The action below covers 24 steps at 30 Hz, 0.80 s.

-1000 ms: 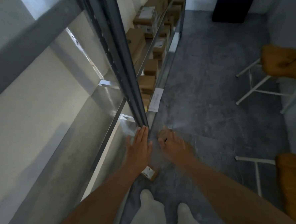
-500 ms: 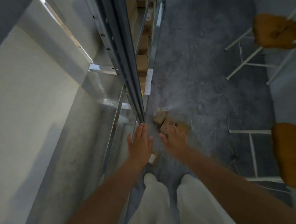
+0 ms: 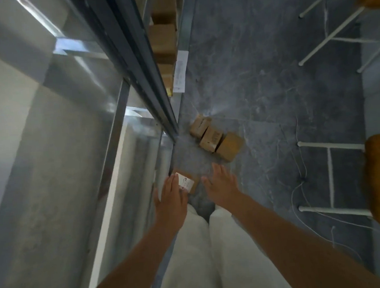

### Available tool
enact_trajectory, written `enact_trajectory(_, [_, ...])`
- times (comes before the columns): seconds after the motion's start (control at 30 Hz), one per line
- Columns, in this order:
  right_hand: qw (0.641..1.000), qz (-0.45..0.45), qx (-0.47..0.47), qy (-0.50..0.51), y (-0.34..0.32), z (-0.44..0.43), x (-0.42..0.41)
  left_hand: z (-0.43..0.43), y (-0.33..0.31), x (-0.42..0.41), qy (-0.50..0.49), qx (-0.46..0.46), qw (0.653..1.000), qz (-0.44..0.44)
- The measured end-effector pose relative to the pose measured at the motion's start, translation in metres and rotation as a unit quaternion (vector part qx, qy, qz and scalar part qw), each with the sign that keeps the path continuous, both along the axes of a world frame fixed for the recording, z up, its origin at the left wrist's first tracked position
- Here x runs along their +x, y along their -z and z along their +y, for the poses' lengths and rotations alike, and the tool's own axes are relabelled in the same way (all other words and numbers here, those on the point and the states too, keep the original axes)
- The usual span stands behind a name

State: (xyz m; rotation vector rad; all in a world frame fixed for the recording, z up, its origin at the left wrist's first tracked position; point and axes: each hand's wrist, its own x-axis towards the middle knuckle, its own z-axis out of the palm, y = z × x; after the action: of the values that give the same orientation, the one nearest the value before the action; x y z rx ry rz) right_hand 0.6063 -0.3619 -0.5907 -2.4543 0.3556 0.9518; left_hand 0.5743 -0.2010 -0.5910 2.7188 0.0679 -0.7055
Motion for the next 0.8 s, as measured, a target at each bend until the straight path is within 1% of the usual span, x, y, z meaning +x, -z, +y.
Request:
enact_trajectory(0.1, [1.0,0.012,0.009,0.004,0.041,-0.004,-0.002,0.0,0.038,-0.014,-0.047,-0.001,0.999,0.021])
enact_trajectory(0.2, [0.999,0.033,0.011,-0.019,0.084,-0.01,-0.004,0.004,0.083,-0.017,-0.074,0.013,0.997,0.022])
enact_trajectory(0.3, [0.998,0.047,-0.002,-0.049,0.132,-0.014,-0.004,0.007,0.13,-0.012,-0.124,0.014,0.992,0.018])
enact_trajectory(0.4, [0.996,0.072,0.002,-0.054,0.181,-0.01,-0.005,0.01,0.182,-0.006,-0.168,-0.011,0.985,0.048])
enact_trajectory(0.5, [0.995,0.093,0.011,-0.026,0.237,-0.001,-0.008,0.01,0.235,-0.005,-0.182,-0.041,0.98,0.075])
enact_trajectory(0.63, [0.994,0.106,0.018,-0.022,0.316,0.011,-0.008,0.012,0.316,-0.019,-0.117,-0.007,0.985,0.128])
enact_trajectory(0.7, [0.993,0.119,0.019,-0.016,0.361,0.016,-0.005,0.018,0.358,-0.022,-0.127,-0.005,0.983,0.135])
enact_trajectory(0.73, [0.992,0.122,0.025,0.002,0.378,0.017,-0.002,0.022,0.372,-0.02,-0.149,-0.014,0.98,0.133])
enact_trajectory(0.8, [0.986,0.118,0.065,0.095,0.412,0.022,0.005,0.027,0.403,-0.011,-0.191,-0.027,0.973,0.125])
